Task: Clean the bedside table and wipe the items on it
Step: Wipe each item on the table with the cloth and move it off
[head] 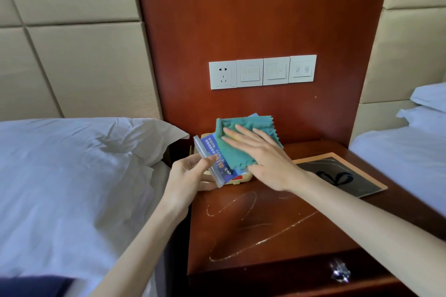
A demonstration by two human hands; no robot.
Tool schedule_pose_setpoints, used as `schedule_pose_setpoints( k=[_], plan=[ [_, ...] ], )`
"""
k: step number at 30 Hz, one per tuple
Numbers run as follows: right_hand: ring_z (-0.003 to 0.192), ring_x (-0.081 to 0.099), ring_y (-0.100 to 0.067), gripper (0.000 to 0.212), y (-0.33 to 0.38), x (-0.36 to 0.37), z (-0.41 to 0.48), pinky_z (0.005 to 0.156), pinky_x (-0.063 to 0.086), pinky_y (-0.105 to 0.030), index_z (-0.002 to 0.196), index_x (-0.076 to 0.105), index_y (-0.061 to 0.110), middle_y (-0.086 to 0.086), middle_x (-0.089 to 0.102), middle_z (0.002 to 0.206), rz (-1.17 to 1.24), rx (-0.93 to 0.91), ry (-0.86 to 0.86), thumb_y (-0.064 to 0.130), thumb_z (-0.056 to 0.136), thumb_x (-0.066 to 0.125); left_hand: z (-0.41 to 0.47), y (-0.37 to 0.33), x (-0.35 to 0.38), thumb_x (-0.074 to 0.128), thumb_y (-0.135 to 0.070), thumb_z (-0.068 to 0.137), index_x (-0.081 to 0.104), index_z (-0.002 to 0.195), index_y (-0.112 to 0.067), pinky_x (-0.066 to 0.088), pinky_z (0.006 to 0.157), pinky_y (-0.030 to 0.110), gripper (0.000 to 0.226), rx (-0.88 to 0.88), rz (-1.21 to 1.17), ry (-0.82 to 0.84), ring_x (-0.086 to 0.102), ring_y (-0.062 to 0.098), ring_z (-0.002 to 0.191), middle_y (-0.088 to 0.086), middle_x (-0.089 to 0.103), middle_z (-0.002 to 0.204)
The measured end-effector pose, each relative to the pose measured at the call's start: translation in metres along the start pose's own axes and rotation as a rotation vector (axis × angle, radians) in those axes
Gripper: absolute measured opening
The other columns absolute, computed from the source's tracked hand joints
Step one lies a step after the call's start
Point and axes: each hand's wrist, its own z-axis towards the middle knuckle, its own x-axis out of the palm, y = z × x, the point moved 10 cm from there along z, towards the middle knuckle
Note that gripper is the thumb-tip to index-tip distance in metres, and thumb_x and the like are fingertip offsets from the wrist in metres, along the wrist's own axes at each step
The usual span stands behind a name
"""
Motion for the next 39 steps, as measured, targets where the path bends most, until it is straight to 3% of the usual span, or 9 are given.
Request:
schedule_pose_setpoints(
  k=[5,8,14,22,25,28,32,35,39],
  plan=[
    [0.144,-0.012,0.005,0.074,-0.012,0.001,0.003,0.12,-0.006,-0.033,0.152,0.011,0.035,0.021,0.0,0.158,0.014,0.085,0.011,0.018,0.087,0.042,0.001,0.002,-0.002,0.062,-0.027,0.09,0.074,0.089,-0.022,0.055,0.054,0.024,0.013,-0.015,0.045,0.01,0.069,0.016,0.063,0.004,0.076,0.083],
    [0.143,-0.015,0.005,0.074,0.003,0.008,0.002,0.119,-0.011,-0.031,0.152,0.009,0.035,0.022,-0.003,0.158,-0.014,0.026,0.038,0.019,0.087,0.041,0.002,0.001,-0.004,0.06,-0.028,0.091,0.072,0.097,-0.017,0.055,0.056,0.026,0.017,-0.015,0.065,0.022,0.07,0.02,0.066,0.007,0.076,0.085],
    [0.143,-0.012,0.006,0.063,0.033,0.021,-0.006,0.115,-0.018,-0.023,0.151,0.021,0.028,0.022,0.0,0.156,-0.078,-0.13,0.062,0.027,0.091,0.041,0.002,0.002,-0.004,0.059,-0.028,0.089,0.076,0.084,-0.015,0.057,0.058,0.029,0.022,-0.057,-0.007,0.026,0.07,0.023,0.067,0.012,0.075,0.084],
    [0.145,-0.01,0.002,0.072,0.029,0.02,-0.022,0.118,-0.012,-0.026,0.151,0.016,0.03,0.017,0.004,0.159,-0.101,-0.202,0.119,0.016,0.091,0.051,0.005,0.005,-0.014,0.06,-0.028,0.088,0.074,0.086,-0.004,0.054,0.07,0.042,0.028,-0.078,-0.033,-0.045,0.069,0.04,0.073,0.021,0.073,0.085],
    [0.145,-0.007,0.004,0.075,0.021,0.019,-0.027,0.118,-0.011,-0.024,0.15,0.016,0.032,0.018,0.007,0.158,-0.05,-0.192,0.127,0.012,0.09,0.055,0.005,0.009,-0.014,0.061,-0.029,0.086,0.076,0.077,-0.007,0.055,0.064,0.038,0.028,-0.093,-0.047,-0.053,0.069,0.038,0.07,0.022,0.073,0.083],
    [0.145,-0.003,0.005,0.079,0.006,0.011,-0.024,0.118,-0.009,-0.022,0.148,0.015,0.036,0.021,0.011,0.157,0.012,-0.146,0.099,0.004,0.086,0.053,0.006,0.009,-0.013,0.063,-0.032,0.081,0.076,0.074,-0.011,0.055,0.058,0.033,0.026,-0.092,-0.043,-0.047,0.067,0.027,0.06,0.017,0.073,0.077],
    [0.144,-0.001,0.007,0.079,-0.029,0.003,-0.017,0.12,-0.002,-0.028,0.145,0.012,0.04,0.026,0.011,0.154,0.045,0.006,0.037,0.003,0.087,0.052,0.007,0.009,-0.016,0.065,-0.035,0.074,0.076,0.073,-0.01,0.055,0.059,0.035,0.026,-0.096,-0.036,-0.058,0.064,0.026,0.058,0.012,0.07,0.069],
    [0.144,0.003,0.007,0.068,-0.054,0.005,-0.017,0.121,0.005,-0.027,0.144,0.019,0.039,0.03,0.015,0.15,0.295,0.156,-0.019,0.004,0.093,0.047,0.004,0.009,-0.01,0.066,-0.035,0.074,0.077,0.074,-0.015,0.056,0.058,0.033,0.022,-0.092,-0.004,-0.031,0.066,0.021,0.058,0.006,0.072,0.068],
    [0.14,0.014,0.011,0.06,-0.071,0.004,-0.017,0.113,0.015,-0.014,0.147,0.034,0.031,0.023,0.023,0.153,0.6,0.305,-0.105,0.005,0.093,0.041,0.002,0.013,-0.003,0.066,-0.029,0.082,0.078,0.074,-0.021,0.057,0.056,0.031,0.017,-0.107,0.026,-0.011,0.066,0.017,0.057,0.002,0.072,0.066]
  ],
)
